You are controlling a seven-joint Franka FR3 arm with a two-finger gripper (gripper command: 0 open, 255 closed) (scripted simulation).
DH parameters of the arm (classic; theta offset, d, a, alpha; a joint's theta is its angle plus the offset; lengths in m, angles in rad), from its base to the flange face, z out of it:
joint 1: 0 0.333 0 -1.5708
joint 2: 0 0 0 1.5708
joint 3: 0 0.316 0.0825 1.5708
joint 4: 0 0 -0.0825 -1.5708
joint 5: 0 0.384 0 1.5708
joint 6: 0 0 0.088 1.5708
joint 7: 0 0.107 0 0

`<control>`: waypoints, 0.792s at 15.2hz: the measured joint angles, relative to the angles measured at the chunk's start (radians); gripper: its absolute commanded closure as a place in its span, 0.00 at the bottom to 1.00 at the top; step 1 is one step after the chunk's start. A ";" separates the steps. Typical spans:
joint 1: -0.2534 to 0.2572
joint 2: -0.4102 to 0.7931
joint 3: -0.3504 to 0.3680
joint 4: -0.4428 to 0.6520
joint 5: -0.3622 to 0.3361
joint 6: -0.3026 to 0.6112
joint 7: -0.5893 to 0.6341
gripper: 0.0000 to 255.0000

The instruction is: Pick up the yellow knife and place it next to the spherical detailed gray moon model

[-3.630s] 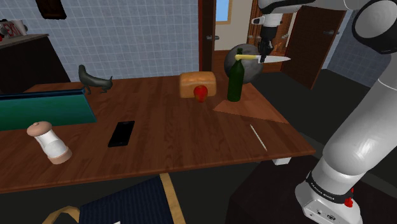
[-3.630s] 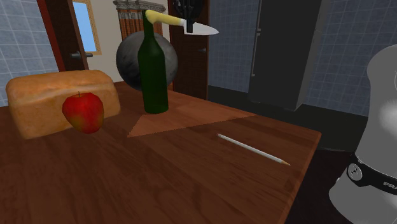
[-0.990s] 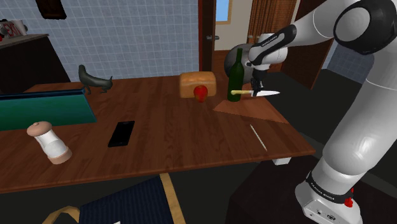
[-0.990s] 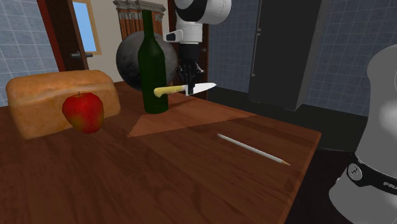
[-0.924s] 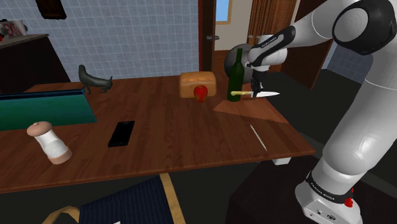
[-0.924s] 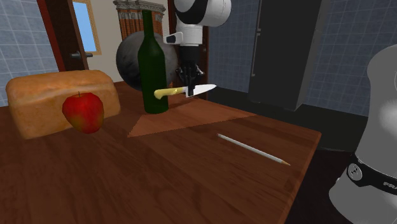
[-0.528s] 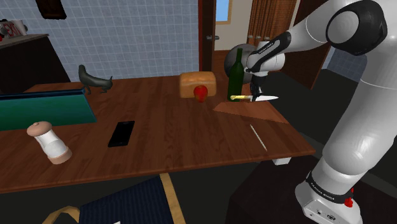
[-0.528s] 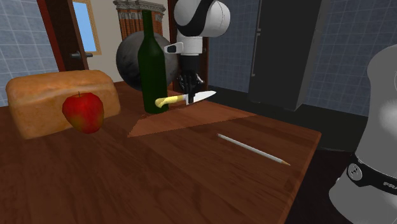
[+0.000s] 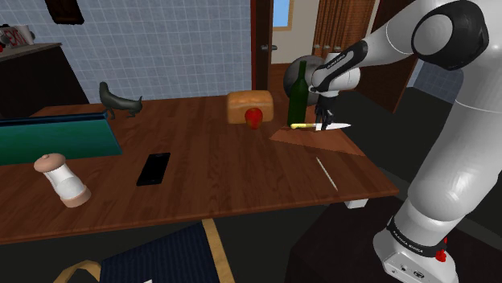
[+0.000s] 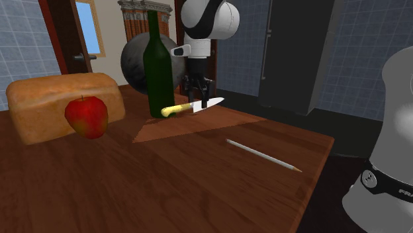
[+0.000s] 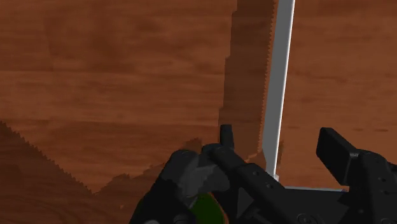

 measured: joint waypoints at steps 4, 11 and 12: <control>0.000 0.000 0.000 0.000 0.000 0.000 0.000 0.00; 0.003 -0.069 -0.005 0.049 -0.032 -0.113 0.022 0.00; 0.003 -0.070 -0.005 0.051 -0.033 -0.116 0.022 0.00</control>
